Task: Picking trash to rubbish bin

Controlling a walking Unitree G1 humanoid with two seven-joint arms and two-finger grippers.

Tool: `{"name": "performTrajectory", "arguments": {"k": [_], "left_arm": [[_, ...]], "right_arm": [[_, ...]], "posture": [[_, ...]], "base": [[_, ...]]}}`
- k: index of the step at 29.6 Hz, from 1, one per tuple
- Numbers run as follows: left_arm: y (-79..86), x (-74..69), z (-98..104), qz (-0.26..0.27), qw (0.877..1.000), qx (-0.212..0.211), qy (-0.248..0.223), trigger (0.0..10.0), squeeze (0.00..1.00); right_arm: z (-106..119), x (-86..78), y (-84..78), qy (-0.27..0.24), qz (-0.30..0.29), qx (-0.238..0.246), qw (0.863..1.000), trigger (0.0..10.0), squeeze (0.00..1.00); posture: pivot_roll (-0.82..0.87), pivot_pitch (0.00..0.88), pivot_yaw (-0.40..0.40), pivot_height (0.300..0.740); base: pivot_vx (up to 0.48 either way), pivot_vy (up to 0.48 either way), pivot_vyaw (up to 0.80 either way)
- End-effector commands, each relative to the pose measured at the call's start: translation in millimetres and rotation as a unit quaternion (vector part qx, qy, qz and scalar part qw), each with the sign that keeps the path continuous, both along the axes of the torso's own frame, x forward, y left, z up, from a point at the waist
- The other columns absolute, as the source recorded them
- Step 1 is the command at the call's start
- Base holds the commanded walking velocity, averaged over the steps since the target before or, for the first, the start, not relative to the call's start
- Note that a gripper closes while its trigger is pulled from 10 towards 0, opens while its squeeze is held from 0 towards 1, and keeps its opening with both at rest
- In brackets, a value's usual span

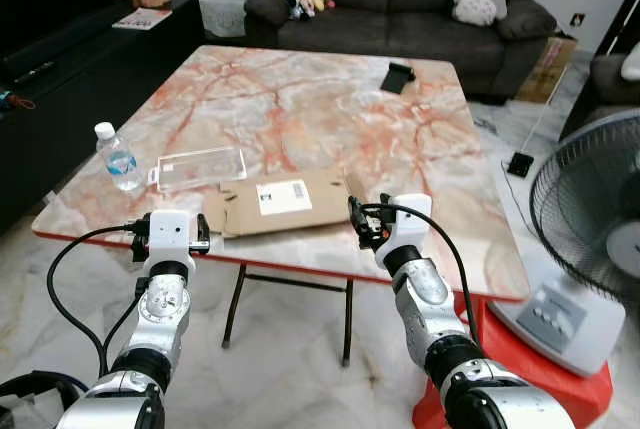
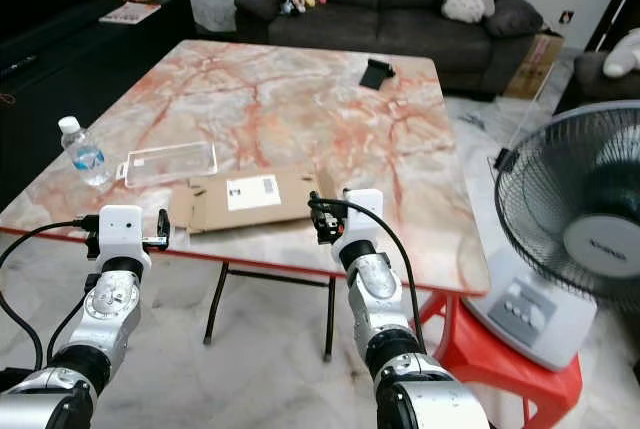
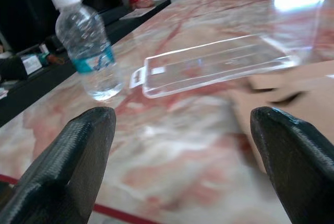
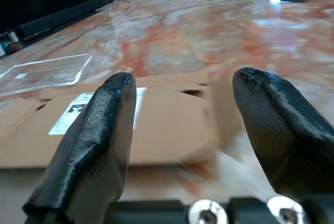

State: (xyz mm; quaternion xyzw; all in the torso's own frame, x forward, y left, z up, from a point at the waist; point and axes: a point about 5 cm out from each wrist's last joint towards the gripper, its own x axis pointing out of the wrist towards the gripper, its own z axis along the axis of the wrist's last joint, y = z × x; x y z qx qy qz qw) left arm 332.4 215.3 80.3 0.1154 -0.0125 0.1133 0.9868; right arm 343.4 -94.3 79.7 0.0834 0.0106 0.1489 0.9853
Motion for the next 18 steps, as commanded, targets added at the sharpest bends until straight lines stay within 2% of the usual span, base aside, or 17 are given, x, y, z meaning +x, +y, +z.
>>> {"name": "performTrajectory", "arguments": {"k": [1,11,18], "left_arm": [[5.0,0.1,2,0.004,1.0,0.006,-0.003,10.0,0.0],[2.1,3.0,6,-0.006,1.0,0.01,-0.009,10.0,0.0],[-6.7,6.7,11,-0.039,0.999,0.016,-0.019,10.0,0.0]], "right_arm": [[6,2.2,8.0,-0.01,0.012,0.004,1.0,10.0,0.0],[7,3.6,5.5,-0.011,0.003,0.003,1.0,10.0,0.0],[8,4.6,5.7,-0.01,0.006,0.0,1.0,10.0,0.0]], "posture": [[0.06,0.0,-0.037,0.74],[0.06,0.0,-0.036,0.74],[0.06,0.0,-0.039,0.74]], "base": [[0.431,0.0,0.0],[0.43,0.0,0.0],[0.0,0.0,0.0]]}}
